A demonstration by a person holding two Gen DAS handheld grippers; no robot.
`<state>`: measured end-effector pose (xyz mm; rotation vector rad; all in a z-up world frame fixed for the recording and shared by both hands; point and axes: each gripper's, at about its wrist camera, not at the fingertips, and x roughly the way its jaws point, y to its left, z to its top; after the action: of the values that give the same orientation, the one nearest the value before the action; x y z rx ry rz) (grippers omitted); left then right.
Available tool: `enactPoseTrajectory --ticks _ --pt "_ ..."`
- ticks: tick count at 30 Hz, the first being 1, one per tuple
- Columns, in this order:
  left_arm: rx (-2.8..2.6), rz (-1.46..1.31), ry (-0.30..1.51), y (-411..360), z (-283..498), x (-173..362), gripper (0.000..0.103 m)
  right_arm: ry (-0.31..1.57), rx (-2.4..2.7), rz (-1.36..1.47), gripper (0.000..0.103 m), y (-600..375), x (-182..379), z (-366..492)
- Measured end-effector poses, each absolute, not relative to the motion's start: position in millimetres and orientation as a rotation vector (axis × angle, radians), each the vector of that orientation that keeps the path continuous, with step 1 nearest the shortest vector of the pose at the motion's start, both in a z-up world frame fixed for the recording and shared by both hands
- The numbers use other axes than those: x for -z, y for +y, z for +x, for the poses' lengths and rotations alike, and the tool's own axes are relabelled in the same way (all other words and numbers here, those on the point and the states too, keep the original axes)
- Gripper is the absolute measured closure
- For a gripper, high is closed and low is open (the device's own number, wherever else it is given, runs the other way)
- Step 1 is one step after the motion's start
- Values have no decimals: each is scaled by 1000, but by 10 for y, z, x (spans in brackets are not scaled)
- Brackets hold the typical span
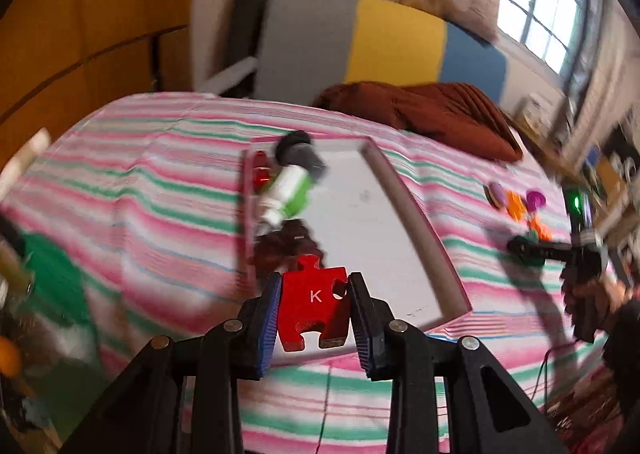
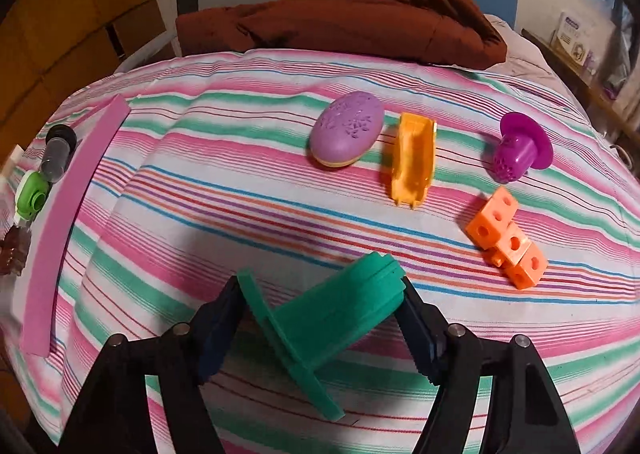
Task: Organize rigid objects
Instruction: 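Carry the red K puzzle piece into the tray and open the left gripper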
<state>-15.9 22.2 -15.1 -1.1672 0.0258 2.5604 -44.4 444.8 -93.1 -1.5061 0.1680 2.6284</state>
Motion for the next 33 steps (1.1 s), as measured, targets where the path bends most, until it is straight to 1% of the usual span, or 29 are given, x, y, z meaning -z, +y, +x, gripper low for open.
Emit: enactPoseTrajectory --ticks 7,11,15,16,17,18,20,25,27,30,33 --pt "-2439 -1139 203 615 -416 270 71 150 -2625 -1506 29 4425 929 -444" --pt "-2379 -1200 327 703 -532 493 71 134 -2628 -1508 29 4401 934 -455" --pt "-2392 -1196 345 647 -466 576 70 129 -2629 -1512 29 4384 939 -457" --pt "-2396 -1194 352 638 -432 581 68 131 -2630 -1513 29 4385 941 -459" --pt "-2405 -1203 369 630 -398 600 64 133 -2629 -1514 29 4386 942 -463" --pt "-2407 -1211 376 611 -378 621 62 137 -2629 -1513 29 4384 942 -460" --pt "-2423 -1235 366 570 -341 644 62 140 -2628 -1512 29 4386 944 -458" --pt "-2498 -1243 200 308 -232 550 62 134 -2627 -1507 29 4380 947 -453" --pt "-2552 -1228 162 263 -205 482 62 128 -2624 -1506 29 4370 949 -451" --pt "-2621 -1195 129 257 -184 356 62 130 -2625 -1510 29 4366 949 -443" --pt "-2669 -1164 141 290 -165 217 62 132 -2630 -1516 29 4333 944 -424"
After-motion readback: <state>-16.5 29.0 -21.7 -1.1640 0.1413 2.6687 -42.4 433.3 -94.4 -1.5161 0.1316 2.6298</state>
